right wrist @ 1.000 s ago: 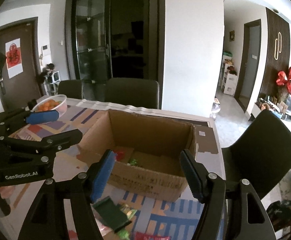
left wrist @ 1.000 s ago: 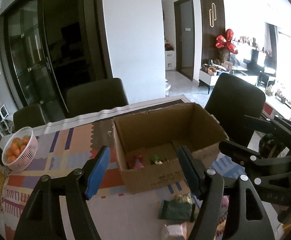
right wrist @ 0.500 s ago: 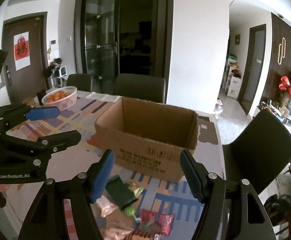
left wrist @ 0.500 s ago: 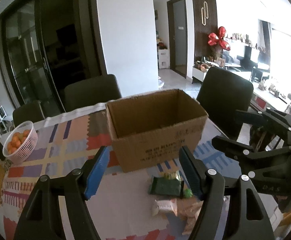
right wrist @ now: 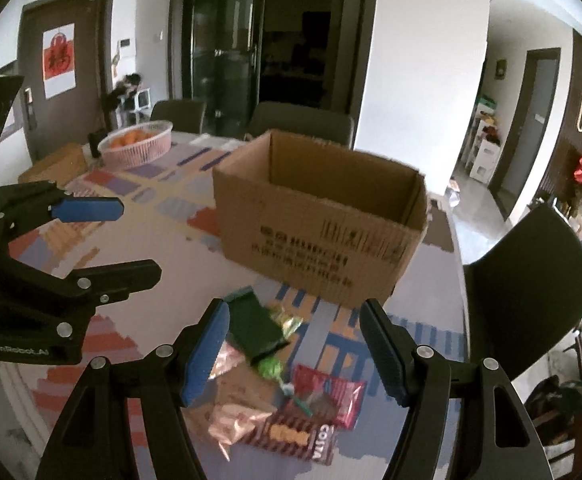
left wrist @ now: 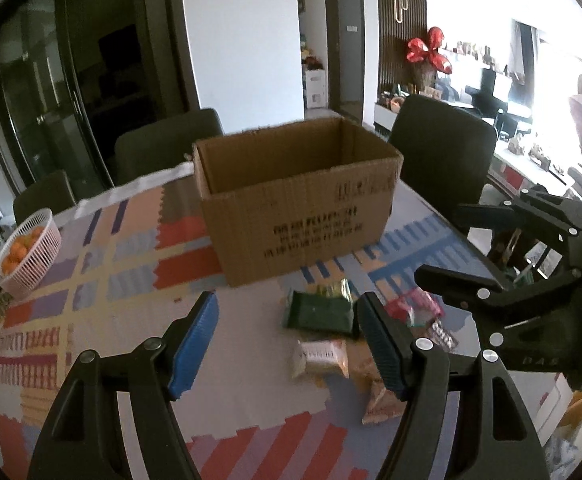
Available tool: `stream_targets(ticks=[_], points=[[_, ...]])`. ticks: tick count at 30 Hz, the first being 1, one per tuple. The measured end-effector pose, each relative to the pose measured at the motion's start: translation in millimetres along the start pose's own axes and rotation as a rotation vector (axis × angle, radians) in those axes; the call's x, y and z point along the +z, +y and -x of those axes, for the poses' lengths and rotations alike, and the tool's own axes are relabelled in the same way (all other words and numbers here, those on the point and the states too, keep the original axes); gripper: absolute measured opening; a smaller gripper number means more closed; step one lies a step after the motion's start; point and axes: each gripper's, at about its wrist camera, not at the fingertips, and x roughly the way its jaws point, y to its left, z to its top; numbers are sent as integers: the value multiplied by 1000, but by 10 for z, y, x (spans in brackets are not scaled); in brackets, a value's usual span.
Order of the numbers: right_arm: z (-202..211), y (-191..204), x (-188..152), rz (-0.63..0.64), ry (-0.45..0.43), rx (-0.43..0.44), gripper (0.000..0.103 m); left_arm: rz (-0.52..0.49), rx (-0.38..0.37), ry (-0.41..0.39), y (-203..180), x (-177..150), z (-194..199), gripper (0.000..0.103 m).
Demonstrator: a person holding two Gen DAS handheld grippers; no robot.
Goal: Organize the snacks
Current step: 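Move both tools back from the box toward the remaining snacks, then grasp the DENMAS biscuit pack with the left tool while the right tool grasps the green lollipop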
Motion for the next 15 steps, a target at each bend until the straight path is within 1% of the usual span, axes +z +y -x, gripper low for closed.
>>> stream_targets(ticks=[3, 10, 15], points=[[-72, 16, -77, 2, 29, 13, 68, 9, -28, 37, -2, -115, -98, 72], [-279, 59, -256, 8, 101, 32, 68, 26, -58, 107, 12, -298, -336, 71], [-443, 80, -362, 17, 157, 52, 64, 38, -88, 161, 19, -419, -524, 71]])
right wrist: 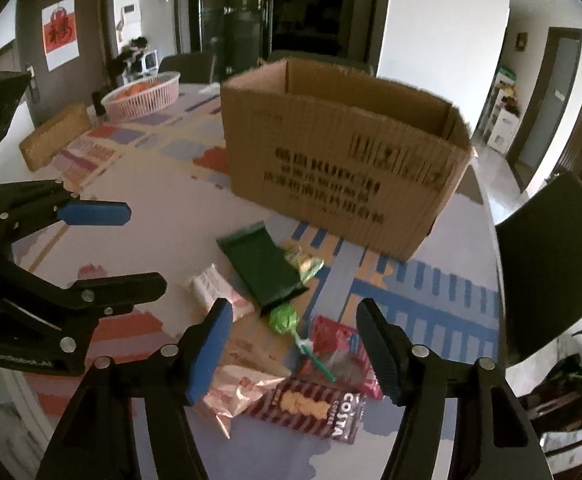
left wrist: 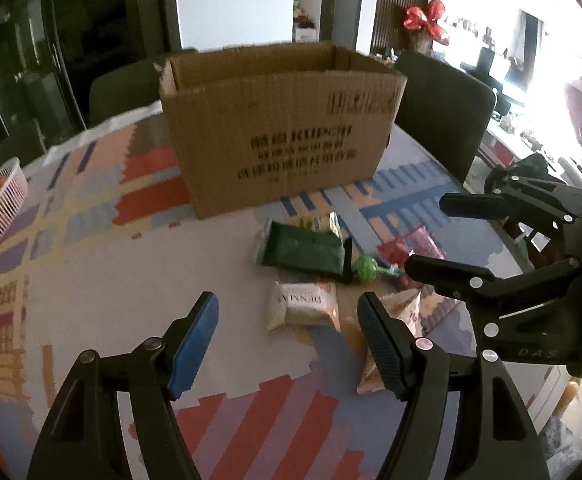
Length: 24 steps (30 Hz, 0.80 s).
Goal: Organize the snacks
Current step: 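Grasp the DENMAS biscuit pack with the left tool while the right tool grasps the green lollipop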
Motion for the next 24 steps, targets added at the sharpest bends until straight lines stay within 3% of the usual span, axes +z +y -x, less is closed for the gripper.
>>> stream_targets(ticks=[16, 24], points=[[-544, 5, -110, 16, 144, 52, 46, 104, -88, 117, 172, -76, -584, 69], [-696, -10, -113, 7, 176, 77, 39, 174, -134, 154, 226, -42, -778, 61]])
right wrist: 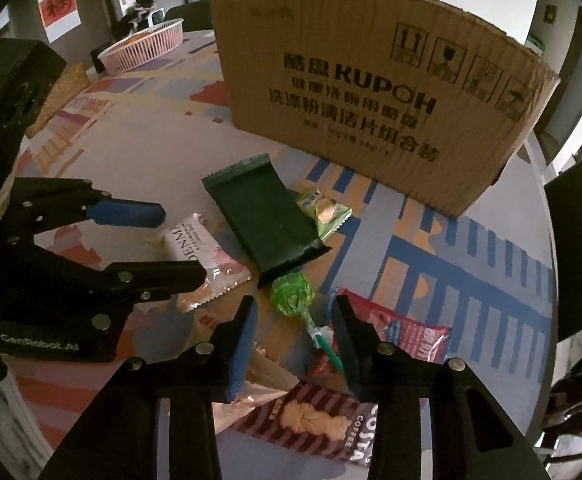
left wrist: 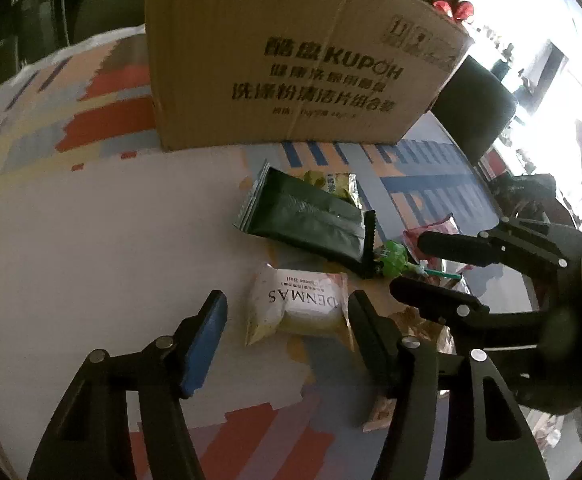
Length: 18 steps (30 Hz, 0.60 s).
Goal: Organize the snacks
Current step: 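Grasp the DENMAS biscuit pack with the left tool while the right tool grasps the green lollipop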
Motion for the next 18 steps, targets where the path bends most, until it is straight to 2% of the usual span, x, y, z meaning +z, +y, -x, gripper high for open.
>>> stream_targets(ticks=[10, 14, 18], points=[[-150, 14, 46, -17, 12, 26, 33, 19, -15, 6, 5, 20, -60, 48], [-203, 13, 57, -37, 24, 42, 27, 23, -20, 4, 6, 16, -62, 45], [-195, 20, 39, -52, 18, 53, 27, 19, -13, 0, -17, 9, -57, 44]])
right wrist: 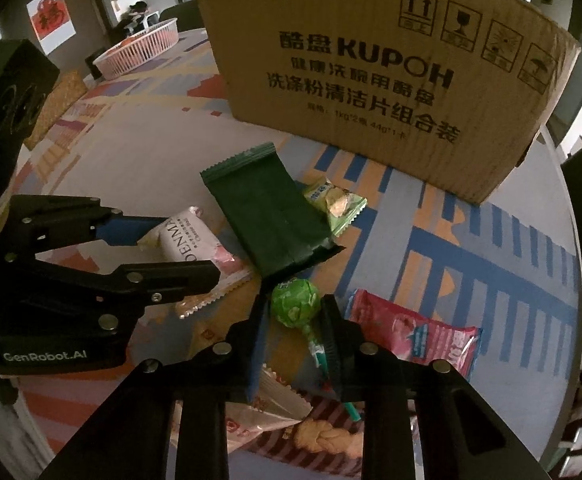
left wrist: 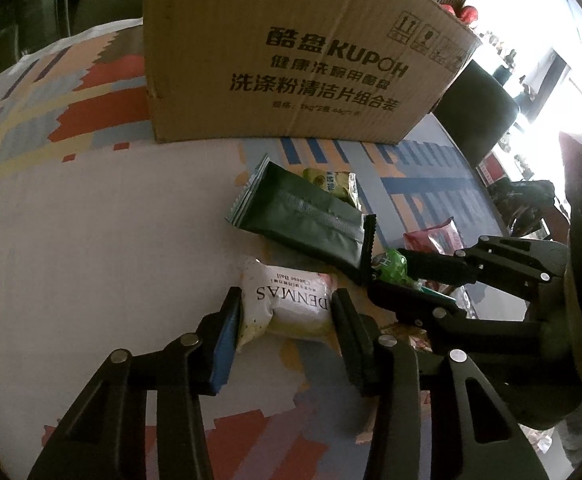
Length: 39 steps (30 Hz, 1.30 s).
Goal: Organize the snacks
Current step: 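Grasp the DENMAS biscuit pack with the left tool while the right tool grasps the green lollipop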
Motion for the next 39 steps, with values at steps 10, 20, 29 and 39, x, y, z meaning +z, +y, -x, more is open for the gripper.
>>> stream_targets(ticks=[10, 20, 29, 39], points=[[261, -46, -45, -22, -65, -14, 27, -9, 35, -49, -82, -37, 186, 43], [667, -34, 10, -32, -169, -34, 27, -39, 63, -145, -234, 45, 535, 44], [1047, -107, 175, -86, -283, -51, 27, -59, 60, -249, -343, 258, 907, 44], [1448, -158, 404, -99, -403, -65, 27, -95, 56, -369, -490, 566, 1320, 44]])
